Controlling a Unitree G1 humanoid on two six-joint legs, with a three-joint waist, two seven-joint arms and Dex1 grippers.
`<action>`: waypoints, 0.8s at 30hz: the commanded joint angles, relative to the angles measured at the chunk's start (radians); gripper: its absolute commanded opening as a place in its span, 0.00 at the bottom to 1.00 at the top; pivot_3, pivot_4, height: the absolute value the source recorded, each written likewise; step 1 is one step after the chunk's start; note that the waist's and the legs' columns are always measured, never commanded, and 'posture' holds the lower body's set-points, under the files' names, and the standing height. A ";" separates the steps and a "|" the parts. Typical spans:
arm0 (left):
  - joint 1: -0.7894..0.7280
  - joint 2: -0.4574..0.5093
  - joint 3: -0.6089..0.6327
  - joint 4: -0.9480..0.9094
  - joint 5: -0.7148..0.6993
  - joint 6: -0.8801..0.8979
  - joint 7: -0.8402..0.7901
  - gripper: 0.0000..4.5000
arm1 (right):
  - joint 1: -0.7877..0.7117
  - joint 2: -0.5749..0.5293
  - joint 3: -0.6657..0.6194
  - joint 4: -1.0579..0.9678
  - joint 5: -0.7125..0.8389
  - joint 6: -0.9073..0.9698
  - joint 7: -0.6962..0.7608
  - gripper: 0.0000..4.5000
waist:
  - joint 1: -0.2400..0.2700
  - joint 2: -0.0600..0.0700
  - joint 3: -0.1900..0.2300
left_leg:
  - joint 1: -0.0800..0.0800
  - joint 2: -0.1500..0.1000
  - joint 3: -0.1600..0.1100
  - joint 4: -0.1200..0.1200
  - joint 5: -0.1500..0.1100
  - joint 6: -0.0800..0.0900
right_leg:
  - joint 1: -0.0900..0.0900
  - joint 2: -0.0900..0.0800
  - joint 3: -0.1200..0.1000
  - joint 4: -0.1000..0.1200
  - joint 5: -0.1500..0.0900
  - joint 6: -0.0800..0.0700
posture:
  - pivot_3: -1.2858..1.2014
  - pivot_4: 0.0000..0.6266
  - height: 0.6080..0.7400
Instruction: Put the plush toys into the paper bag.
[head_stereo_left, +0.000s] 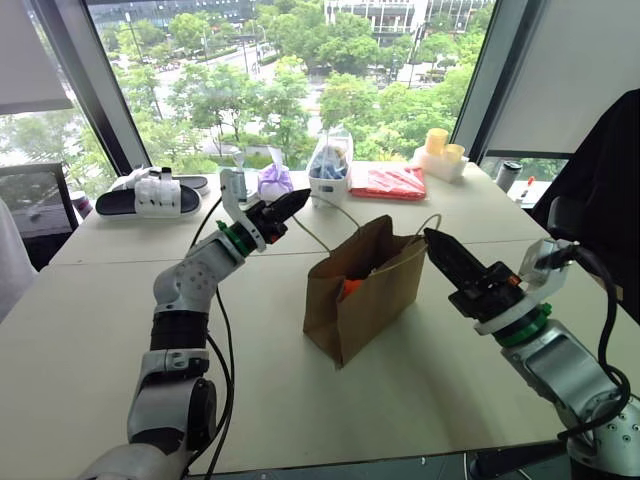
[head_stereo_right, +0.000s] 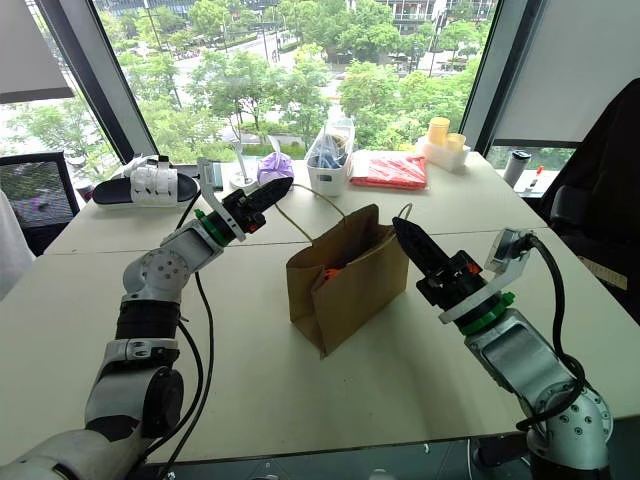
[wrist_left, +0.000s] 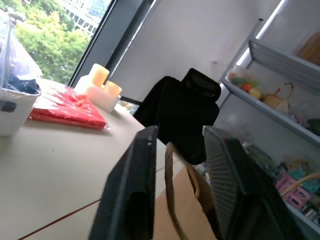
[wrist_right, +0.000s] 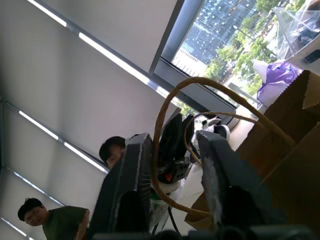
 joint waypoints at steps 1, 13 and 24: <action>-0.003 0.019 0.014 -0.064 -0.027 0.013 -0.013 0.77 | 0.018 -0.027 -0.019 -0.044 -0.015 0.000 0.026 0.78 | 0.000 0.000 0.000 | 0.000 0.000 0.000 0.000 0.000 0.000 | 0.000 0.000 0.000 0.000 0.000 0.000 | 0.52 0.24 1.00; 0.235 0.265 0.013 -0.186 -0.034 0.122 -0.153 0.99 | 0.255 -0.123 0.031 -0.098 -0.161 0.086 0.201 1.00 | -0.005 0.001 0.000 | 0.004 0.001 0.001 -0.001 0.000 0.000 | 0.002 0.000 0.001 0.000 0.000 0.000 | 0.52 0.24 1.00; 0.467 0.277 -0.194 -0.504 0.055 0.063 -0.220 1.00 | 0.072 -0.068 0.232 0.025 -0.407 0.134 0.232 0.01 | 0.024 0.000 0.000 | -0.002 0.000 0.000 0.000 0.000 0.000 | -0.001 -0.002 0.001 -0.002 0.000 -0.001 | 0.52 0.24 1.00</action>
